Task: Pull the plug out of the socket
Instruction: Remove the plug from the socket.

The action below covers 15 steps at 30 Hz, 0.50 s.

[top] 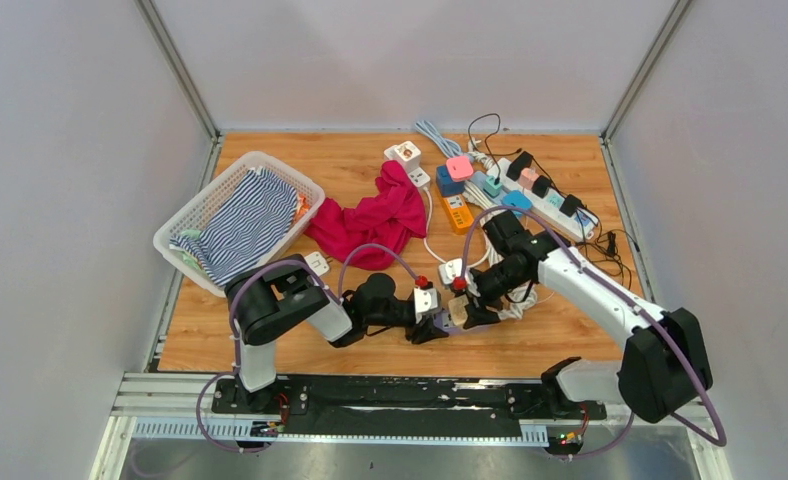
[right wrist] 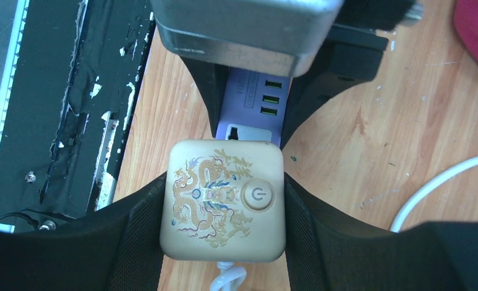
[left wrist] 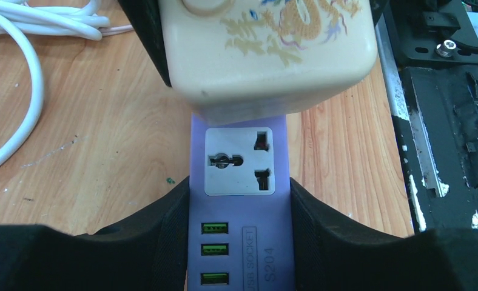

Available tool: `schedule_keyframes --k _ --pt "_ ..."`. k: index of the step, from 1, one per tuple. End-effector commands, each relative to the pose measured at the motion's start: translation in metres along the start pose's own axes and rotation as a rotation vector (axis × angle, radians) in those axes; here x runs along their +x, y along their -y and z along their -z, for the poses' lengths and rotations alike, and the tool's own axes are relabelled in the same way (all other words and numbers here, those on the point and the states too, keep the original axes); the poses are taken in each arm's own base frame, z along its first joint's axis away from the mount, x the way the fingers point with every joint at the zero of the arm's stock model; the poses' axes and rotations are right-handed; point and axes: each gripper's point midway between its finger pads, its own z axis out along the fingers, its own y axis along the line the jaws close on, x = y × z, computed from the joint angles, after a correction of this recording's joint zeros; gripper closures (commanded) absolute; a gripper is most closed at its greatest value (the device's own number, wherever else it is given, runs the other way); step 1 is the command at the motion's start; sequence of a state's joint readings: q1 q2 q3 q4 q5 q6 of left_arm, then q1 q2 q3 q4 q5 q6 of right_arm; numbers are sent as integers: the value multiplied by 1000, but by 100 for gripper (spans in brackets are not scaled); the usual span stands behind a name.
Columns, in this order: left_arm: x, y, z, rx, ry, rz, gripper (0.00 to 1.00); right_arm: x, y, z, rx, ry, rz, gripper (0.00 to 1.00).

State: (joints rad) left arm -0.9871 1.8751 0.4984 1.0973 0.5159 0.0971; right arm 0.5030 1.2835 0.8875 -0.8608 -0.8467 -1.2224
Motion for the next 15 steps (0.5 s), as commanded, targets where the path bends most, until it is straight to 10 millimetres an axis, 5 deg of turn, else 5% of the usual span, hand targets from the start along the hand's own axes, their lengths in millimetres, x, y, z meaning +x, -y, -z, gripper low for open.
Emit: schedule_keyframes --k 1,5,10,15 --pt "0 -6 -3 -13 5 -31 100 -16 -3 22 43 75 -47 100" --pt "-2 -5 -1 -15 14 -33 100 -22 2 46 134 147 -63 100" --pt "-3 -6 0 -31 20 -30 100 -24 1 48 139 174 -65 100" --pt "-15 -12 8 -90 73 -19 64 -24 7 48 138 172 -99 100"
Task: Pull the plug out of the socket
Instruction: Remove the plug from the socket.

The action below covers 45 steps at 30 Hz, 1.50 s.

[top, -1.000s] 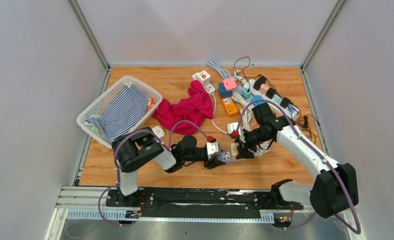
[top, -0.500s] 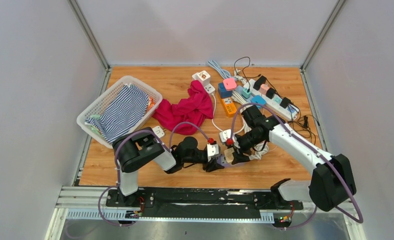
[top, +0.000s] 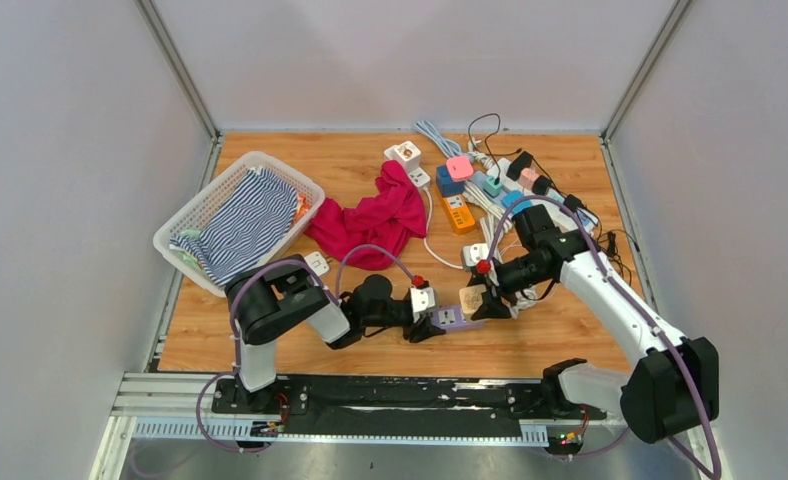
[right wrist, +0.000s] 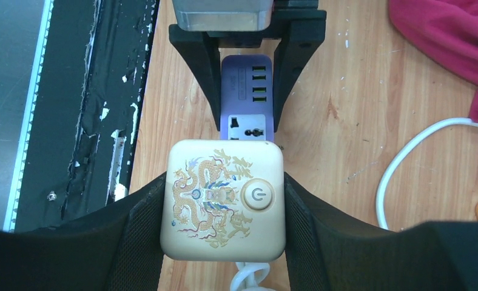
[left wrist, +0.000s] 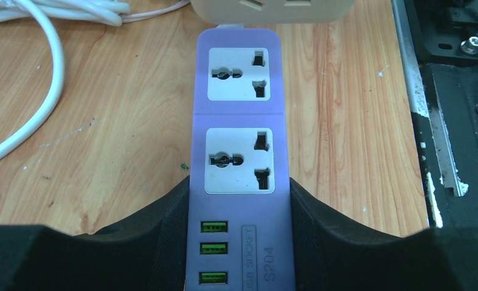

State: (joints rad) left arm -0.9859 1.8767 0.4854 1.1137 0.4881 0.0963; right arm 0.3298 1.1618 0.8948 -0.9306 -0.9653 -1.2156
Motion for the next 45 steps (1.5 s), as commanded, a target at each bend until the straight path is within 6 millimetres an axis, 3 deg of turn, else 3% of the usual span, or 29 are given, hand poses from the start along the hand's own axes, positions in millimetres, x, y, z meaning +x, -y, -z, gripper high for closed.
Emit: schedule_keyframes --k 1,2,7,14,18,22,30,38,45 --pt "-23 -9 8 -74 99 -12 54 -12 6 6 8 44 -41 100" --pt "-28 -10 10 -91 121 -4 43 -11 7 6 12 37 -52 100" --pt "-59 -8 23 -118 272 29 19 -11 9 5 13 35 -84 100" --pt "-76 -5 46 -162 314 16 1 -18 8 7 7 58 -97 100" --pt "-76 -5 69 -251 298 -40 0 -28 2 6 -23 110 -122 100" --pt "-68 -3 77 -353 180 -189 0 -38 -4 4 -77 162 -165 100" --pt "-100 8 94 -481 174 -435 0 -40 -14 -1 -166 182 -205 100" --pt "-120 25 79 -389 242 -436 0 -39 -22 -13 -235 159 -211 100" --pt "-138 53 60 -310 349 -569 0 -37 -23 -18 -270 152 -244 100"
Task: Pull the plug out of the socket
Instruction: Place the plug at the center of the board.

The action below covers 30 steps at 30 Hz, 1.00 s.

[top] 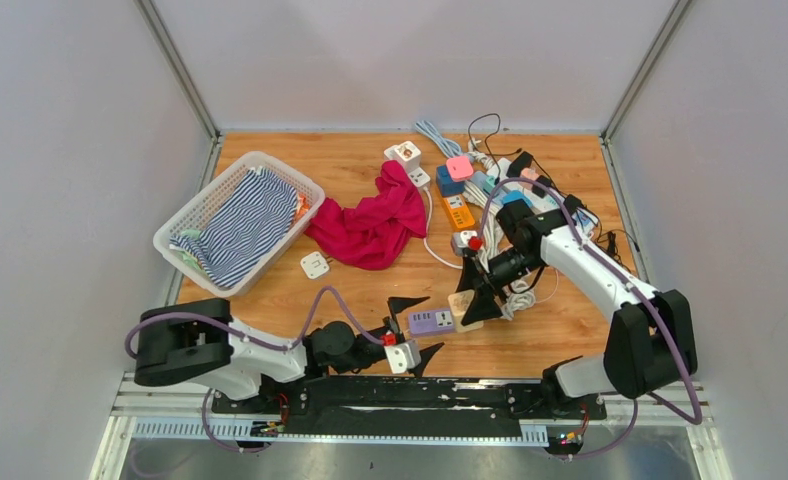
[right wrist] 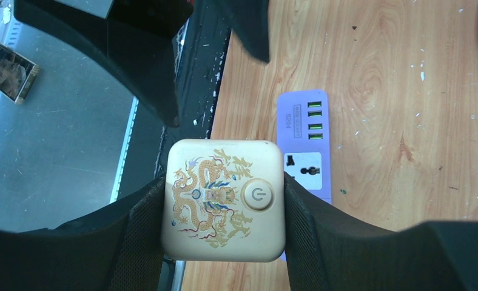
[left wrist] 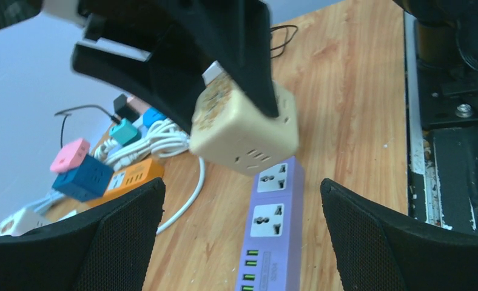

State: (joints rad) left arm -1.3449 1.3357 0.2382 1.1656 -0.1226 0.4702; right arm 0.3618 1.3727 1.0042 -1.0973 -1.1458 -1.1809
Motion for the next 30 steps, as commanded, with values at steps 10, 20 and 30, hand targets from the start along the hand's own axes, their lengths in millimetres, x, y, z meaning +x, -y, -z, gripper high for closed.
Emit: schedule_keyframes --k 10,20,30 --pt "-25 13 -37 -4 129 -129 4 -8 -6 -9 -77 19 -29 100" --pt "-8 20 -47 -29 74 -194 20 -11 -6 -12 -116 38 -97 100" --pt "2 14 -48 -72 14 -254 28 -9 -7 -15 -156 34 -142 100"
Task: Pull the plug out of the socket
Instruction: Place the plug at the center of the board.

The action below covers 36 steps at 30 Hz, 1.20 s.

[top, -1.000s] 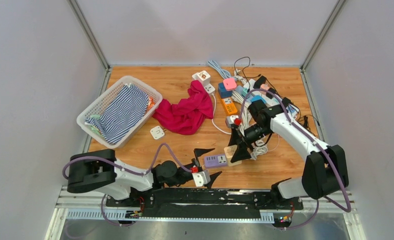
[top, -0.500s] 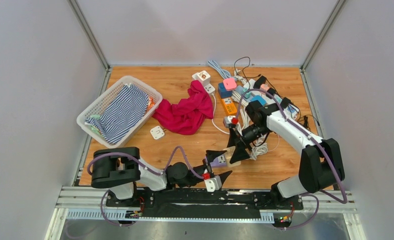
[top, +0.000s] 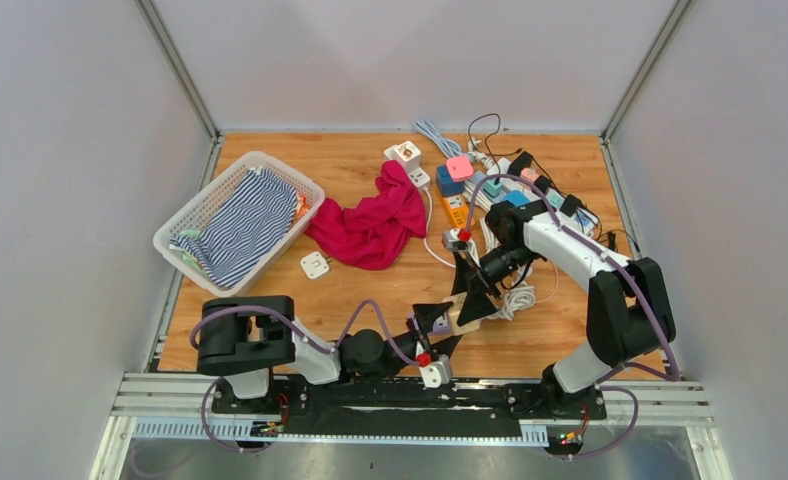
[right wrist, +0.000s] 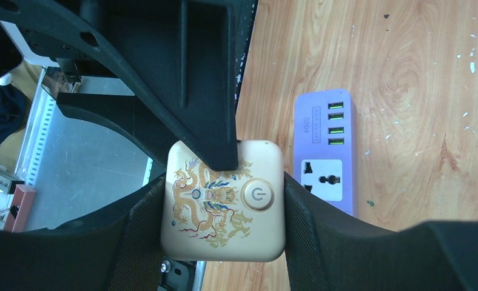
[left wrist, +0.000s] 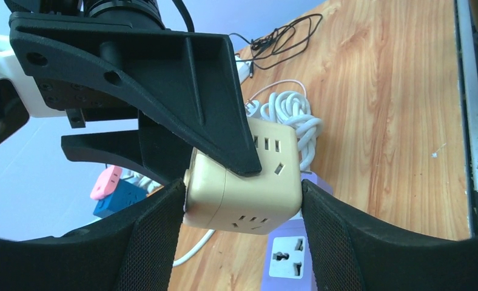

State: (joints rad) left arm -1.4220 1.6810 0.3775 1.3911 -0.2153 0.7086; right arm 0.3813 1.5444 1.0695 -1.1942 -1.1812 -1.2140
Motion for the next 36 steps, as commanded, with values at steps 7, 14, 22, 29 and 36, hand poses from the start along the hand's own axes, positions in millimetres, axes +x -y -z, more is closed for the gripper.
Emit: schedule_keyframes --k 7,14,22,29,36 --pt "-2 -11 -8 -89 -5 -32 20 -12 -11 -5 -54 32 -12 100" --pt "-2 -13 -6 -95 -21 -21 74 -10 -11 -5 -53 29 -21 71" --pt "-8 -7 2 -43 0 42 100 -10 -11 -5 -43 23 -25 28" --pt "-6 -4 23 -30 3 162 100 -9 -11 -2 -27 0 -19 0" --pt "16 -8 51 -69 -115 291 100 -14 -14 11 35 0 32 0"
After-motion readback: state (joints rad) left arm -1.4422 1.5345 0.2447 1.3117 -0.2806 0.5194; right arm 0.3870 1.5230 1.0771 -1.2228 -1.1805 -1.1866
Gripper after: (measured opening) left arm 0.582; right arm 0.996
